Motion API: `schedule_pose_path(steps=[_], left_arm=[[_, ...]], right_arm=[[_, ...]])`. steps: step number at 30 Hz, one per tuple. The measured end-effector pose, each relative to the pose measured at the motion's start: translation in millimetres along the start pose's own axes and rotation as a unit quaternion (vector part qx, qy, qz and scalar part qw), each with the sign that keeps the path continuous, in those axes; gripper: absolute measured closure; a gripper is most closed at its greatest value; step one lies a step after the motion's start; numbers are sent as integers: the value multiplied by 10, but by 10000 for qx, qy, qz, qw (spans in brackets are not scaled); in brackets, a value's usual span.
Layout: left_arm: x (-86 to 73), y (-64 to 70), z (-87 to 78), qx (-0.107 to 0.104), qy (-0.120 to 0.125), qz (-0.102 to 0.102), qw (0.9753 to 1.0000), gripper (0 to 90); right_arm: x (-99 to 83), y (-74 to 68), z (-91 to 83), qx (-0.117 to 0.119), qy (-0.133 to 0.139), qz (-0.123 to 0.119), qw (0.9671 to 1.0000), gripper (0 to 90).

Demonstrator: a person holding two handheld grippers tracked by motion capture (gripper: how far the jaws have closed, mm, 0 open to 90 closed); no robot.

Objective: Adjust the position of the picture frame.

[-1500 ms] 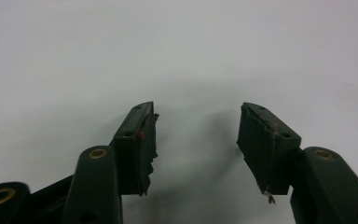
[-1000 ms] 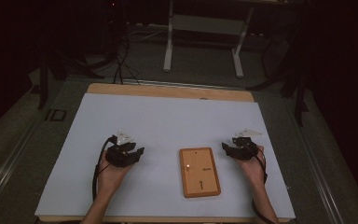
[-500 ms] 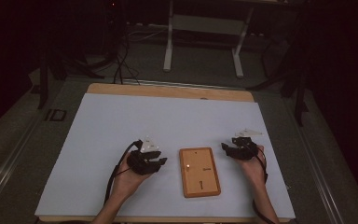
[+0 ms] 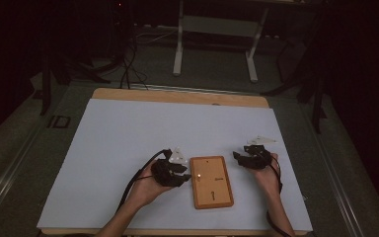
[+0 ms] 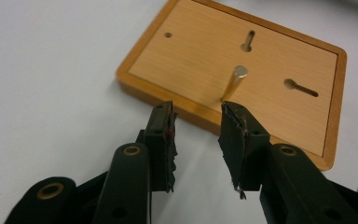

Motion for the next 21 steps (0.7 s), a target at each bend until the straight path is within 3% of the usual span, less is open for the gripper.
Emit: schedule_pose_path(steps=[8, 13, 21], left_arm=[[61, 72, 216, -181, -240, 175, 9994, 676], [95, 79, 320, -189, -141, 206, 9995, 717], [98, 98, 441, -217, -250, 407, 9986, 769]], right_arm=[[7, 10, -3, 2, 30, -6, 10000, 425], [7, 13, -3, 9, 35, -1, 10000, 424], [1, 23, 2, 3, 28, 15, 10000, 423]])
Point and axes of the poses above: each handheld gripper's, and its own axes: z roughly forward along the jaws, x roughly out of its top, y roughly to its right, the point moved 6 cm from there along z, roughly forward along the jaws, and after that the axes turned 9 degrees about -x, right-handed, at the moved point
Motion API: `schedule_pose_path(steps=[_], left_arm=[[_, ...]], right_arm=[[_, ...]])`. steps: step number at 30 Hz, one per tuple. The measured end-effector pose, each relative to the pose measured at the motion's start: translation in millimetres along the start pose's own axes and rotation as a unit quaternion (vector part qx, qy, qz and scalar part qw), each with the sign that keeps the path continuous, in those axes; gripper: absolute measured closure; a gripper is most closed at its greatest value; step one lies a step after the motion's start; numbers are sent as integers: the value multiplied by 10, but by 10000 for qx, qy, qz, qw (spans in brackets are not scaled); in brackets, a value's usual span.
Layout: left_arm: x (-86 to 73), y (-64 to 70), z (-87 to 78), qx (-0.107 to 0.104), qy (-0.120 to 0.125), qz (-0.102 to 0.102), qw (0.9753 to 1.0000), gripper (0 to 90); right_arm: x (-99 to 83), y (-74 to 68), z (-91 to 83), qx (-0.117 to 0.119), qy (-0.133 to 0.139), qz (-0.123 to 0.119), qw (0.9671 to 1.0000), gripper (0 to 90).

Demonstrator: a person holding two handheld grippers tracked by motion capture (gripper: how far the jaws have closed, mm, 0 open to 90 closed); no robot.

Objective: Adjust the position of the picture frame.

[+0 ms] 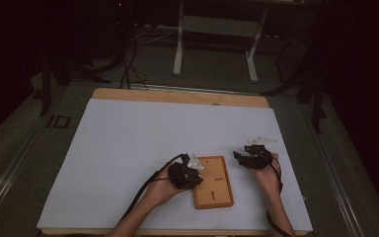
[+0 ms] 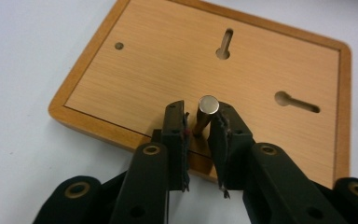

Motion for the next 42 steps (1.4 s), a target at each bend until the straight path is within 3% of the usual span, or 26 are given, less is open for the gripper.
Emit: schedule_pose_path(steps=[4, 7, 11, 19, 25, 31, 42], left_arm=[[21, 9, 29, -6, 64, 0, 10000, 831], [18, 7, 18, 70, 1, 76, 9999, 839], [24, 1, 9, 19, 86, 123, 9999, 848], [133, 37, -90, 64, 257, 373, 9990, 852], [186, 16, -190, 167, 366, 446, 9982, 853], [221, -38, -295, 223, 474, 421, 9977, 854], [180, -284, -461, 594, 602, 167, 9963, 853]], right_arm=[[1, -1, 0, 4, 6, -1, 10000, 423], [-3, -2, 4, 5, -5, 1, 10000, 423], [-5, 0, 9, 14, -3, 8, 10000, 424], [-9, -3, 16, 27, -5, -9, 10000, 425], [-9, -5, 13, 42, -7, 2, 10000, 425], [-10, -10, 17, 41, -11, -11, 10000, 425], [-15, -14, 27, 48, -26, -25, 10000, 425]])
Point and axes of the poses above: each handheld gripper's, and its own axes: z roughly forward along the jaws, x roughly out of its top, y roughly to its right, the point moved 6 cm from there along z, roughly forward along the jaws, and after that the axes turned 9 degrees about -x, right-handed, at the moved point
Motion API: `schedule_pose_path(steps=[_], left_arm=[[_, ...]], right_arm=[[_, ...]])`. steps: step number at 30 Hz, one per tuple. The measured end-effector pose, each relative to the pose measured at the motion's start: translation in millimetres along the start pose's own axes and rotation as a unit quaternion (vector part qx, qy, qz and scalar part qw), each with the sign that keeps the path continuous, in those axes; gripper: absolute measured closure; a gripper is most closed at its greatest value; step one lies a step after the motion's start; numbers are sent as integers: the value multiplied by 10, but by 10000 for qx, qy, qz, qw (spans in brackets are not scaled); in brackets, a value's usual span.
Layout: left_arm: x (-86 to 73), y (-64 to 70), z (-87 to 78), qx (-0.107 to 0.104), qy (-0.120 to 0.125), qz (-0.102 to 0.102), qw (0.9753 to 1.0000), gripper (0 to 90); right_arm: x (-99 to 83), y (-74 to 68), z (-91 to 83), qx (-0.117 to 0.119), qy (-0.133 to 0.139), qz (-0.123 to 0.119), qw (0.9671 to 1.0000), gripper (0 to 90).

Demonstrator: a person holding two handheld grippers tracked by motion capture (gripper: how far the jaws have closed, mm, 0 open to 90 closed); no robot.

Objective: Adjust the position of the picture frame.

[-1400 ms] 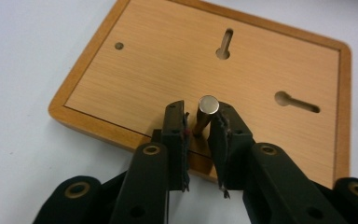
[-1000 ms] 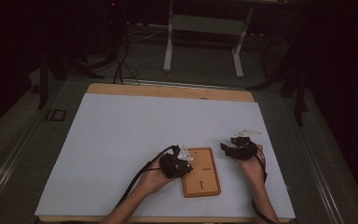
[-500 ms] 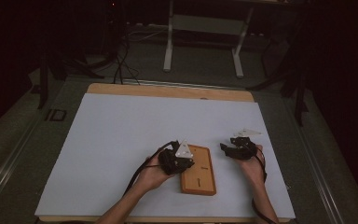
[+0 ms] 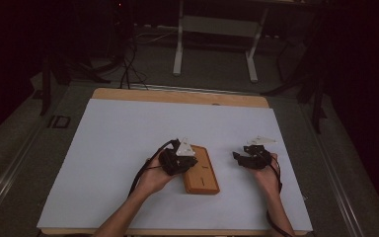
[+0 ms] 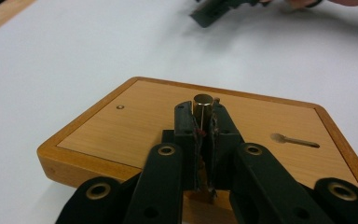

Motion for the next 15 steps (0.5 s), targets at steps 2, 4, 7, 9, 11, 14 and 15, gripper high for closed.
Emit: schedule_pose_path(steps=[2, 4, 7, 9, 11, 14, 15], left_arm=[[-7, -50, -12, 66, 1, -24, 10000, 853], [-10, -97, -22, 117, -2, -25, 9999, 853], [-27, -144, -37, 155, -19, -36, 9999, 853], [-46, -162, -50, 146, -37, -27, 9999, 853], [-63, -180, -63, 139, -51, -24, 9999, 853], [-88, -216, -85, 130, -63, -64, 9999, 852], [-97, -231, -91, 144, -66, -77, 9998, 852]], right_arm=[[-1, -1, 3, 3, -7, -9, 10000, 425], [-2, -3, 5, 5, -9, -8, 10000, 425], [-4, -1, 6, 5, -14, -3, 10000, 425], [-5, 1, 6, 5, -10, 5, 10000, 425], [-7, 1, 7, 5, -15, 11, 10000, 425], [-6, -6, 9, 14, -19, -7, 10000, 425], [-5, -8, 8, 14, -15, -10, 10000, 425]])
Point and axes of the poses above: each handheld gripper's, and its own axes: z roughly forward along the jaws, x roughly out of its top, y roughly to its right, the point moved 6 cm from there along z, roughly forward along the jaws, and after that the axes turned 9 degrees about -x, right-handed, at the moved point
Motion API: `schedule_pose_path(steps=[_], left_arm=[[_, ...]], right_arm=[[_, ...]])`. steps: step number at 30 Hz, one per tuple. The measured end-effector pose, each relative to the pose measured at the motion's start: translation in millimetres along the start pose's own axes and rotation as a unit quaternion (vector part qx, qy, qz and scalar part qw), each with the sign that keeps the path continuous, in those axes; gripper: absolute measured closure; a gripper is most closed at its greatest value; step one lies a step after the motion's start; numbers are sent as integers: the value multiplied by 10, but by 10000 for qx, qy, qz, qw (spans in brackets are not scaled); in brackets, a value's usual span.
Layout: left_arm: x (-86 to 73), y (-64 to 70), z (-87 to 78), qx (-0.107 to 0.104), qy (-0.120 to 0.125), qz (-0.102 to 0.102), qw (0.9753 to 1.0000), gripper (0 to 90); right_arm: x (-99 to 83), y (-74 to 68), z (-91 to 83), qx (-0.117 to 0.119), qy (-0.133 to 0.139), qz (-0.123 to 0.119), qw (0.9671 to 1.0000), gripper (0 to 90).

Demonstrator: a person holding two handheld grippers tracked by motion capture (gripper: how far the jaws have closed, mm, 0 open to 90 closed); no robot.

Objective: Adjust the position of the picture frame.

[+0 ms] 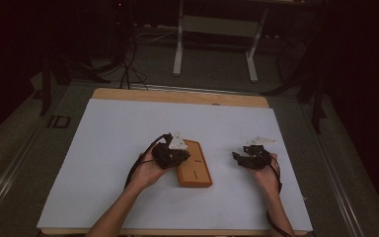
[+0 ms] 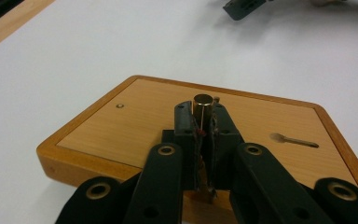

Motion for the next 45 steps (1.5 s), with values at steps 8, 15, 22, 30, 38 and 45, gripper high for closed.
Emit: schedule_pose_path(steps=[8, 15, 22, 30, 38, 45], left_arm=[[-122, -213, -33, 245, -140, -279, 9992, 851], [-270, -483, -24, 577, -299, -722, 9953, 849], [-411, -621, 46, 764, -385, -1173, 9894, 849], [-446, -645, 76, 815, -313, -1393, 9864, 848], [-456, -644, 77, 840, -263, -1408, 9861, 848], [-459, -644, 78, 835, -235, -1430, 9859, 849]], right_arm=[[-2, -10, 6, 6, -13, -12, 10000, 425], [-4, -22, 14, 25, -21, -18, 10000, 425], [-2, -56, 36, 51, -43, -76, 9999, 425], [9, -137, 62, 103, -74, -158, 9998, 425], [46, -287, 90, 200, -60, -317, 9993, 425], [136, -613, 91, 541, 89, -640, 9964, 525]])
Point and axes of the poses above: each handheld gripper's, and its own axes: z roughly forward along the jaws, x roughly out of its top, y roughly to its right, the point moved 6 cm from there along z, roughly forward along the jaws, and after that the axes turned 9 degrees about -x, right-handed, at the moved point
